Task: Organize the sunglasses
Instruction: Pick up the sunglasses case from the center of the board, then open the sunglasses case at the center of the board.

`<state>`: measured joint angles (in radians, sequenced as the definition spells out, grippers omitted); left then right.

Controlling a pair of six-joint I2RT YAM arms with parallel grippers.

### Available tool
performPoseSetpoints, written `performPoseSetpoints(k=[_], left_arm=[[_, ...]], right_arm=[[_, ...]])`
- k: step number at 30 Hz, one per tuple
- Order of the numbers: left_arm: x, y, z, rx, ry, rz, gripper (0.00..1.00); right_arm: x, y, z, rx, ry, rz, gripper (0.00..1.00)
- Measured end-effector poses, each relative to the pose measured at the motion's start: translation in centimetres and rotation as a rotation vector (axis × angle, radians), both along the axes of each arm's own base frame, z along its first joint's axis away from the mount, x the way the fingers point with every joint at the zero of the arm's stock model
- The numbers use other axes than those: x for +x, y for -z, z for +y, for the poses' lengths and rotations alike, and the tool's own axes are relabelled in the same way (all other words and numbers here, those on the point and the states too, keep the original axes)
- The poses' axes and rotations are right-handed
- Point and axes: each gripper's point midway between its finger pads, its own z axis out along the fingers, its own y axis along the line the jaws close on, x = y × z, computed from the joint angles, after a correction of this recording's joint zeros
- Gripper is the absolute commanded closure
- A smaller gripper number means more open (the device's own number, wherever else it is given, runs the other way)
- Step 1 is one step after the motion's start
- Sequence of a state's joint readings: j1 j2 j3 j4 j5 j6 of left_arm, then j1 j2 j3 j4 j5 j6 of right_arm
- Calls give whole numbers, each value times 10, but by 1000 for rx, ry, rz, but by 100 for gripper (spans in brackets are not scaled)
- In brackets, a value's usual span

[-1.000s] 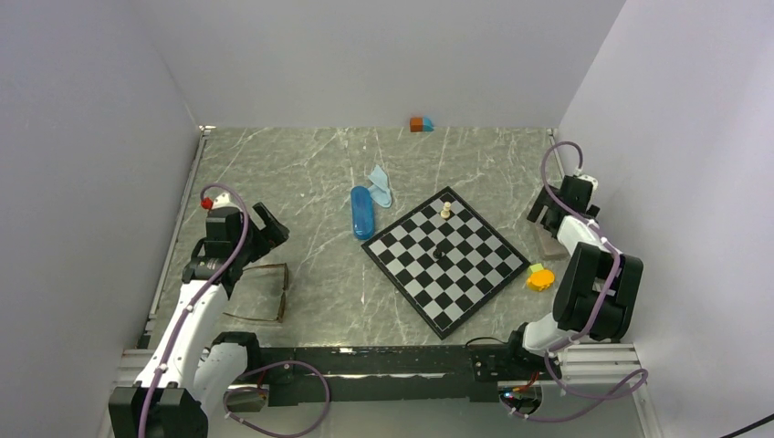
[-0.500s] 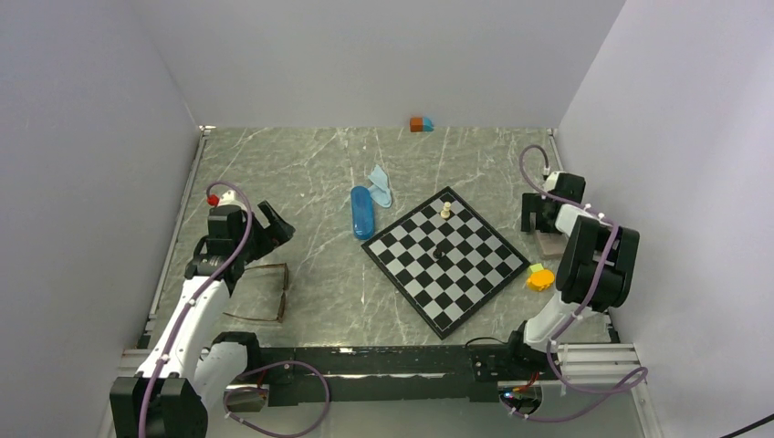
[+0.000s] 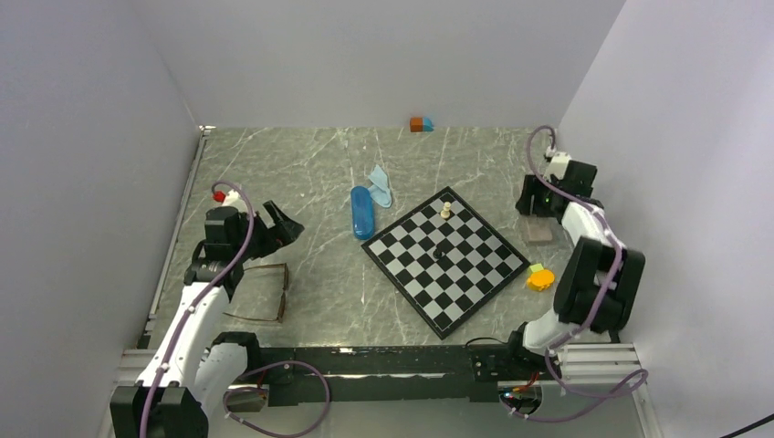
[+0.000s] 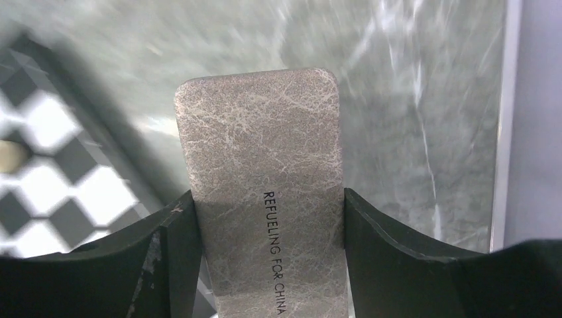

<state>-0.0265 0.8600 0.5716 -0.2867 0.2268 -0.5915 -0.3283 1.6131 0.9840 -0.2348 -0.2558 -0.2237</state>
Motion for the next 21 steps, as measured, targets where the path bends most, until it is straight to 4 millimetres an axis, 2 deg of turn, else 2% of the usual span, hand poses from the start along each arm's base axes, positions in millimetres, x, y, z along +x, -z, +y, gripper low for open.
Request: performPoseSetpoints(k=[4,5,6,7,9,10,11,13,16,17,19,21], left_arm=[[-1,-21,-32,-99,154,-98,1],[-2,-27,-43,-123,201,-121,1],[-4,-33,-54,-140,246,-143,1],[-7,-41,-71,-151,307,-169,1],[-20,-57,-109,-179,454,-209,1],[-27,-68,-127,-196,529,-232,1],[-32,-77,-140,-209,584,-253,1],[-44,-101,-169,-241,701,-320,1],[-57,-131,-194,-273,801,-415,1],[-60,-139,-200,-280,822,-439,1],[-65,-150,-206,-292,848,-479,1],[-68,-156,-210,-300,859,-508,1]], right_arm=[[13,-89,38,88,-54,-256,100],[15,-117,58,121,-89,-336,100],[15,-135,78,151,-132,-386,100],[14,-154,105,189,-190,-435,100],[3,-179,174,299,-354,-484,100],[-3,-186,197,360,-409,-492,100],[-17,-188,235,426,-508,-478,100],[-49,-185,289,586,-646,-421,100],[-90,-169,327,765,-738,-314,100],[-99,-166,334,804,-755,-284,100],[-118,-166,348,878,-801,-237,100],[-136,-174,361,929,-865,-218,100]])
